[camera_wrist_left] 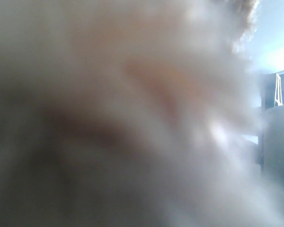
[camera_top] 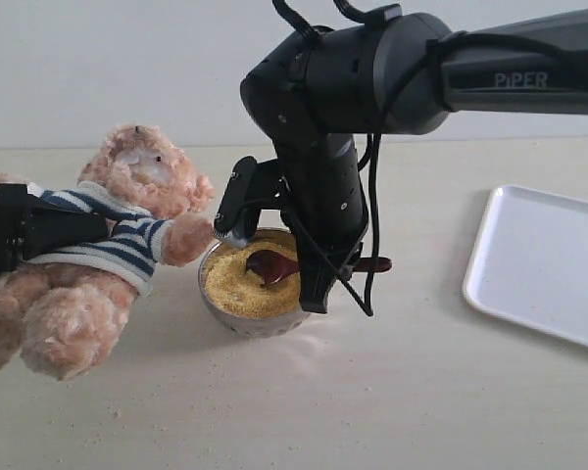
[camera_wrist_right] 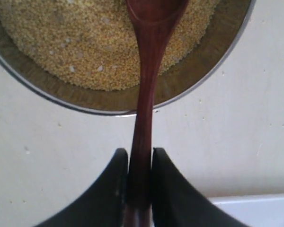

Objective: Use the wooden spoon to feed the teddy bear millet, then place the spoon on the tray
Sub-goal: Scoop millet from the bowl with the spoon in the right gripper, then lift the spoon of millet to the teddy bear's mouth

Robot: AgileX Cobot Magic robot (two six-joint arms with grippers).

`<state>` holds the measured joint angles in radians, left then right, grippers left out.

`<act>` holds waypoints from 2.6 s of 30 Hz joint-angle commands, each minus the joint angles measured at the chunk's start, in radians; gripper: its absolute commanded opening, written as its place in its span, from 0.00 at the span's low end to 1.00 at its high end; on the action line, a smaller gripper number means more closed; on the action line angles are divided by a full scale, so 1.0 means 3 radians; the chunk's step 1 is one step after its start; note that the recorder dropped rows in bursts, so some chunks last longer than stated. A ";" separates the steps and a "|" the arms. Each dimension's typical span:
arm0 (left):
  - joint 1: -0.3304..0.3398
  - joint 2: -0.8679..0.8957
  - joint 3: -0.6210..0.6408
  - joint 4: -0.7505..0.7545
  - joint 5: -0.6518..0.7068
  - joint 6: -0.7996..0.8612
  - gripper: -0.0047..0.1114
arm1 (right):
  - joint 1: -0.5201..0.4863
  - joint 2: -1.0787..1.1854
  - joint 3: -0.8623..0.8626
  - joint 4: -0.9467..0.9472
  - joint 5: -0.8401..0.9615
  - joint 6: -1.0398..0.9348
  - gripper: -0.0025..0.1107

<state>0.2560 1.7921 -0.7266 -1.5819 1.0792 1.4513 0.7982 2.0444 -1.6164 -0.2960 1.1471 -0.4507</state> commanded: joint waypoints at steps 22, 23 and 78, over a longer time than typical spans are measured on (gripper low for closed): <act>0.0006 -0.0011 0.0025 0.0012 0.0056 0.0025 0.08 | -0.0002 -0.0245 -0.0006 0.0598 0.0152 -0.0158 0.02; 0.0006 -0.0011 0.0025 0.0012 0.0056 0.0025 0.08 | -0.0008 -0.0253 -0.0006 0.0598 0.0161 -0.0172 0.02; 0.0006 -0.0011 0.0025 0.0029 0.0056 0.0025 0.08 | -0.0550 -0.0315 -0.0906 0.2314 -0.0066 -0.0410 0.02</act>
<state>0.2560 1.7921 -0.7266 -1.5631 1.0792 1.4513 0.6277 1.9398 -1.8719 0.3875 1.1313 -0.5789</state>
